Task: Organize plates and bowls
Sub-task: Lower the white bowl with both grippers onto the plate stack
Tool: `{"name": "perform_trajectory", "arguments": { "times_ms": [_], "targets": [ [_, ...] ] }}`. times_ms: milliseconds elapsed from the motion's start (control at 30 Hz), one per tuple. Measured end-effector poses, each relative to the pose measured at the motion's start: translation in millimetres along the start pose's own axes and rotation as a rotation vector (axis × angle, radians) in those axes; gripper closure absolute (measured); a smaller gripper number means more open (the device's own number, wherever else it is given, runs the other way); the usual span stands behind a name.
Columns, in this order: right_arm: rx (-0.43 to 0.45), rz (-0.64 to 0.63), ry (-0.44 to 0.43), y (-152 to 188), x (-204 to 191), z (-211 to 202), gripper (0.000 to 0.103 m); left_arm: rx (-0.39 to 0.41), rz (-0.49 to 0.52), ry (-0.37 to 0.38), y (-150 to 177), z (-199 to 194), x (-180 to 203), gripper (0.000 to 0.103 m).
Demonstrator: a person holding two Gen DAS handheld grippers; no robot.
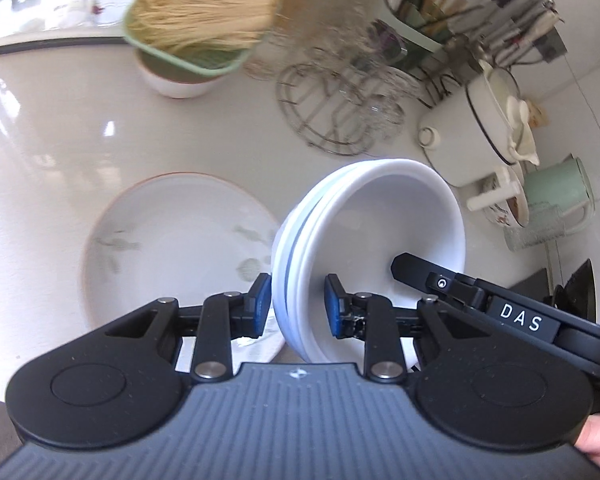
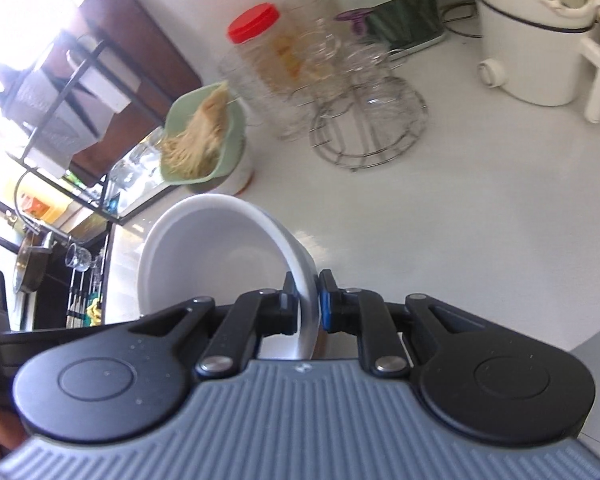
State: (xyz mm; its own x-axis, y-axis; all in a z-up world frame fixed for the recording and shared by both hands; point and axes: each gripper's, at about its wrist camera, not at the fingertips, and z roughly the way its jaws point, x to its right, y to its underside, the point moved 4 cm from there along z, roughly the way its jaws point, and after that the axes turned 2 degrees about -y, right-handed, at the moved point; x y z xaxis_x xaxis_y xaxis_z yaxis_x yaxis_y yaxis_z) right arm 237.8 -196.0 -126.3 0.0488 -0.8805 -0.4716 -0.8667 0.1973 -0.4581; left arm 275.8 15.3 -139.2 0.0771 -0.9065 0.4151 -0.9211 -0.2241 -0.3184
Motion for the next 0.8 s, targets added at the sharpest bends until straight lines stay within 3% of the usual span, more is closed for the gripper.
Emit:
{"name": "perform_trajectory", "arguments": {
  "times_ms": [400,567,800],
  "targets": [
    [-0.085,-0.046,0.008,14.7,-46.3,41.3,0.088,0.016,-0.067,-0.035,5.7,-4.3,-59.2,0.071],
    [-0.123,-0.042,0.027,21.7,-52.7,62.9,0.088,-0.023,-0.135,-0.025,10.9,10.3,-86.3,0.071],
    [-0.170,-0.002,0.063,32.1,-48.5,94.1,0.088,-0.077,-0.118,-0.048,5.0,39.6,-104.4,0.071]
  ]
}}
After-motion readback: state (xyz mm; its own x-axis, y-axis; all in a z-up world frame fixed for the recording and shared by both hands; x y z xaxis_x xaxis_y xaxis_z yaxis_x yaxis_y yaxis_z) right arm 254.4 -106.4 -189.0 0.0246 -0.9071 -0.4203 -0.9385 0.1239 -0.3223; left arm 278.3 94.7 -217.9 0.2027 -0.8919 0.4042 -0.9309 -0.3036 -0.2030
